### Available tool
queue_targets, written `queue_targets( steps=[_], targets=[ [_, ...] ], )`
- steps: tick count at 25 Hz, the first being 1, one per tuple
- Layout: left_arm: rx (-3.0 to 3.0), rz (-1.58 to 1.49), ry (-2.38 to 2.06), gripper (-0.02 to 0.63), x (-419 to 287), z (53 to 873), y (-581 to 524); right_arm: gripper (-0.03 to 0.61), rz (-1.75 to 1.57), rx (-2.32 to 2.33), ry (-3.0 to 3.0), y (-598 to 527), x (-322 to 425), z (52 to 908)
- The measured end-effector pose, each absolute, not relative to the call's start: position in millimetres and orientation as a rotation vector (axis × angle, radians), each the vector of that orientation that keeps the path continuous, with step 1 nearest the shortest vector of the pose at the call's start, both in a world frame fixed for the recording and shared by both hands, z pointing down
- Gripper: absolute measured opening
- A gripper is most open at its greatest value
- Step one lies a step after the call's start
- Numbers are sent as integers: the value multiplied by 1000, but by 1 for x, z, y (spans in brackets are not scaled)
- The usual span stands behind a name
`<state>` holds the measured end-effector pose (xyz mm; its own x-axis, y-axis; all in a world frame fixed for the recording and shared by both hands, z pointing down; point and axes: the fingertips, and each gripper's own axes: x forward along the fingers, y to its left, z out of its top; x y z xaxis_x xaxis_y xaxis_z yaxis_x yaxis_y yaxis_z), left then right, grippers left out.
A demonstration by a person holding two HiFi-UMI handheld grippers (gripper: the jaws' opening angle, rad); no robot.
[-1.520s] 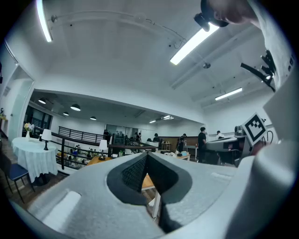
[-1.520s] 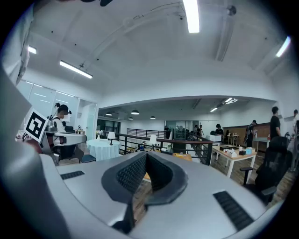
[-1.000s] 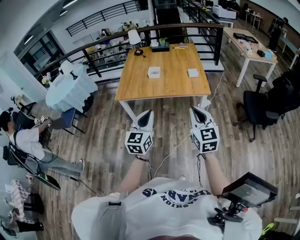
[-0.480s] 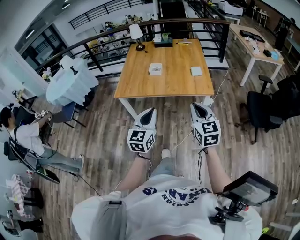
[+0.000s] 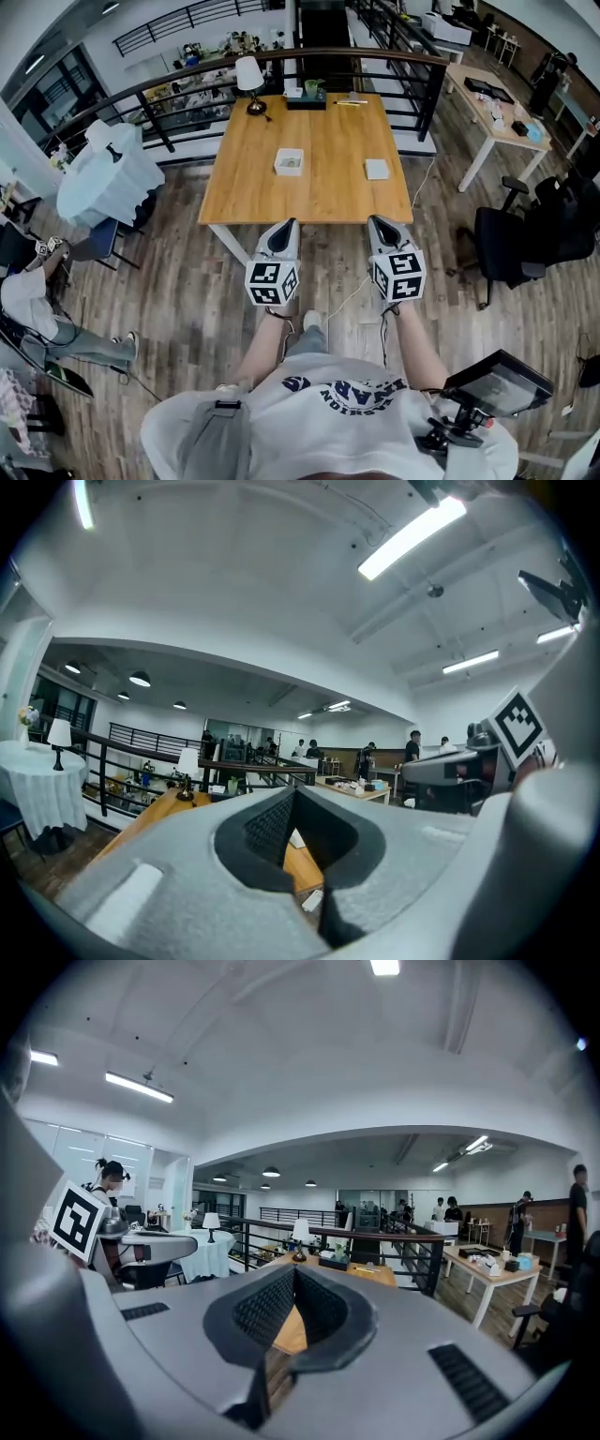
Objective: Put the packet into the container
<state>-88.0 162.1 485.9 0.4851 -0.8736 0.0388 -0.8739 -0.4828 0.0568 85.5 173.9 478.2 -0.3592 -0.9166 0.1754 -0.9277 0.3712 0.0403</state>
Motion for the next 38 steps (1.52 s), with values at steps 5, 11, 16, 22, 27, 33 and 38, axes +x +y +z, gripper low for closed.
queue_targets(
  steps=[5,11,16,22,27,33,38],
  targets=[
    [2684,25,-1522,3,-99,479,87,8,95,1702,-2421,101,68,467],
    [2742,62,-1401,3,-102,482,14,8,106,1738,-2402,32,52,464],
    [2739,86,-1381,3,-119,497,-31,8,120,1774,-2380,-7,40,472],
    [2753,46,-1325,3,-118,498,-53,8,164,1793,-2362,-30,39,483],
    [2766,67,-1295,3,-110,503,-58,8,189,1801,-2362,-41,41,487],
    [2770,66,-1355,3,-99,494,-78,8,209,1835,-2377,-71,57,488],
    [2752,56,-1400,3,-86,488,-113,8,217,1816,-2368,-116,78,490]
  ],
)
